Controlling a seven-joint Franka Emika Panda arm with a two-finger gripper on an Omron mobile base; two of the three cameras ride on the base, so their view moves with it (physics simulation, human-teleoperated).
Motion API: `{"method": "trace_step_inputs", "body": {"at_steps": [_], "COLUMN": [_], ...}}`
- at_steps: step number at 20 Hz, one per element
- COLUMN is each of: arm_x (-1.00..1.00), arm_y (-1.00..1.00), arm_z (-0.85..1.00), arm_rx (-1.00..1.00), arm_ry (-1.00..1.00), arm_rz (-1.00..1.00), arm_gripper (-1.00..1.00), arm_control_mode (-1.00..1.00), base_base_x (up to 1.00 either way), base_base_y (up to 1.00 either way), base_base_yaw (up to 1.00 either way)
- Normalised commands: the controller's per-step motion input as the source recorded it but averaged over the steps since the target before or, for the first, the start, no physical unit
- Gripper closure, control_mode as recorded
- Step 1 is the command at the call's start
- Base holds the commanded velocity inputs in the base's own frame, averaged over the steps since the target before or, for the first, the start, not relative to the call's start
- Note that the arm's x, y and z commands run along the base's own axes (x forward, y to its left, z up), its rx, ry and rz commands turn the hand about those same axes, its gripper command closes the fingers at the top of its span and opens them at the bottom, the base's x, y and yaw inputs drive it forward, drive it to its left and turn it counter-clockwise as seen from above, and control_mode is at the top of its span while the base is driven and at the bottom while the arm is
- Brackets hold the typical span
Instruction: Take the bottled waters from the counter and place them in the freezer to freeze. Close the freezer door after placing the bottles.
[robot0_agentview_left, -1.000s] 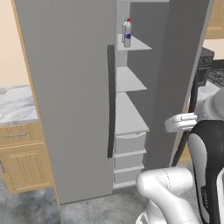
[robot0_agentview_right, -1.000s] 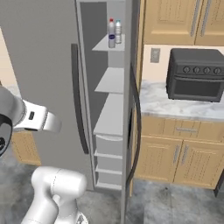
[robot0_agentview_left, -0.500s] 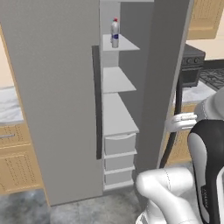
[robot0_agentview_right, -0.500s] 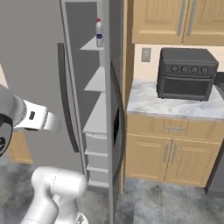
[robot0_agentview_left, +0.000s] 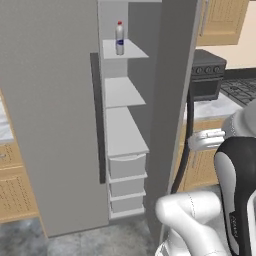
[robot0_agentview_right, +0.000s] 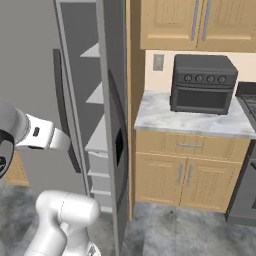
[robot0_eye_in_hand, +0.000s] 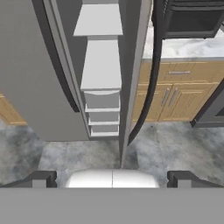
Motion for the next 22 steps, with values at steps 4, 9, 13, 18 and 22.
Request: {"method": "trace_step_inputs", "body": {"at_steps": [4, 9, 13, 18, 22], "arm_x": [0.0, 0.0, 0.0, 0.0, 0.0], "arm_y": [0.0, 0.0, 0.0, 0.0, 0.0], "arm_z": [0.0, 0.0, 0.0, 0.0, 0.0], "arm_rx": [0.0, 0.0, 0.0, 0.0, 0.0], "arm_ry": [0.0, 0.0, 0.0, 0.0, 0.0], "arm_rz": [0.0, 0.0, 0.0, 0.0, 0.0], "arm_gripper": [-1.0, -1.0, -1.0, -1.0, -1.0], "arm_control_mode": [1.0, 1.0, 1.0, 1.0, 1.0], "base_base_x": [0.0, 0.1, 0.14, 0.25, 0.31], "base_base_y": [-0.45, -0.25, -0.11, -0.08, -0.17], "base_base_yaw": [0.0, 0.03, 0.03, 0.03, 0.01]}}
